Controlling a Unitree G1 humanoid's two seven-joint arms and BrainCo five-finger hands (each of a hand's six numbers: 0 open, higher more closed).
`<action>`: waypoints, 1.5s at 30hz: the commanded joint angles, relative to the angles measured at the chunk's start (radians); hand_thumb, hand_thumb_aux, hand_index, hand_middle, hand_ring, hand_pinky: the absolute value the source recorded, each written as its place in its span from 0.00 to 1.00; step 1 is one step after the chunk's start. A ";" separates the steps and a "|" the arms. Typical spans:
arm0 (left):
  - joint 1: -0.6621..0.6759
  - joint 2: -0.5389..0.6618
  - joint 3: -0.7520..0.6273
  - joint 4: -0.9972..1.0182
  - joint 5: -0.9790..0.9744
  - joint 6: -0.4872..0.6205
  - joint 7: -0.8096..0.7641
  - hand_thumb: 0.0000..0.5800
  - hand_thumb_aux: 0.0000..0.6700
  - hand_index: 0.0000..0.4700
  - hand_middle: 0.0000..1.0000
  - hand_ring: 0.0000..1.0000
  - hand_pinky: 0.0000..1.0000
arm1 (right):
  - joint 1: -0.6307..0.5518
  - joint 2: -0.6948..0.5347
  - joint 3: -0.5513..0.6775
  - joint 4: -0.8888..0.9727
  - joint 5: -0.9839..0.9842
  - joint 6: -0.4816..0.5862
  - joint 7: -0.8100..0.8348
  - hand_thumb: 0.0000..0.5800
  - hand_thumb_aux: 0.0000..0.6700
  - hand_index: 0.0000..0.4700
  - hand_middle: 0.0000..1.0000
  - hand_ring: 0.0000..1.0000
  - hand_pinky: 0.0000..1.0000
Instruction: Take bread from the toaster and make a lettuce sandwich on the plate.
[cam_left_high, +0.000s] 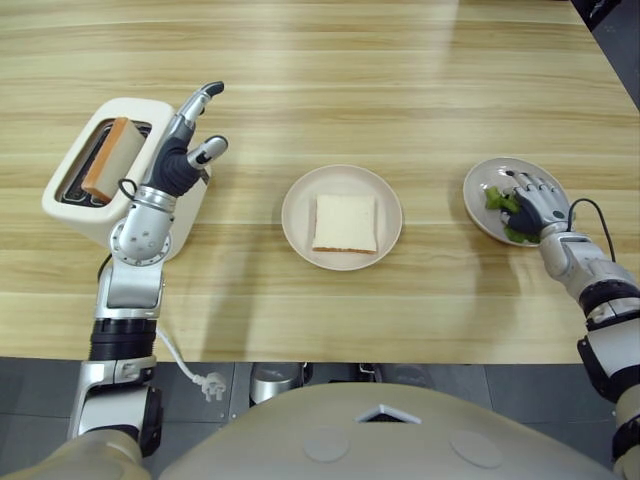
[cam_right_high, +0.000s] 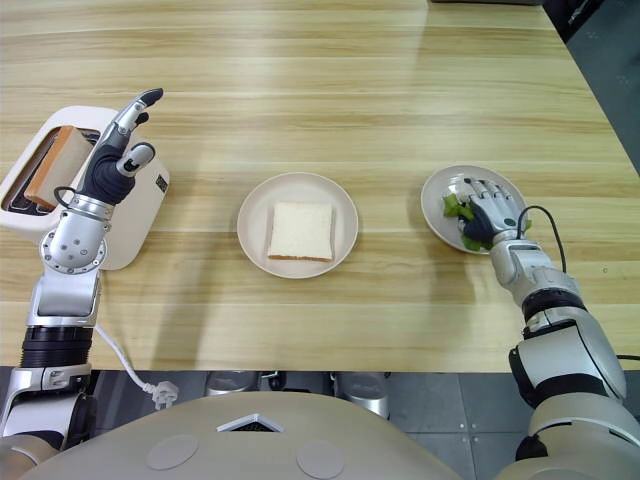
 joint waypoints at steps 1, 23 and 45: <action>0.001 -0.006 -0.005 0.002 0.008 0.002 -0.002 0.00 0.00 0.00 0.00 0.00 0.00 | 0.009 0.012 -0.031 -0.073 0.049 -0.042 0.031 1.00 1.00 0.98 0.00 0.00 0.00; -0.009 0.065 0.124 -0.090 -0.038 0.032 -0.010 0.00 0.00 0.00 0.00 0.00 0.00 | -0.044 0.449 0.159 -0.372 -0.088 0.007 0.137 1.00 1.00 0.98 0.00 0.00 0.00; -0.025 0.129 0.203 0.023 -0.022 0.005 0.005 0.00 0.00 0.00 0.00 0.00 0.00 | 0.128 0.444 0.174 -0.637 -0.062 -0.009 0.229 1.00 1.00 0.98 0.00 0.00 0.00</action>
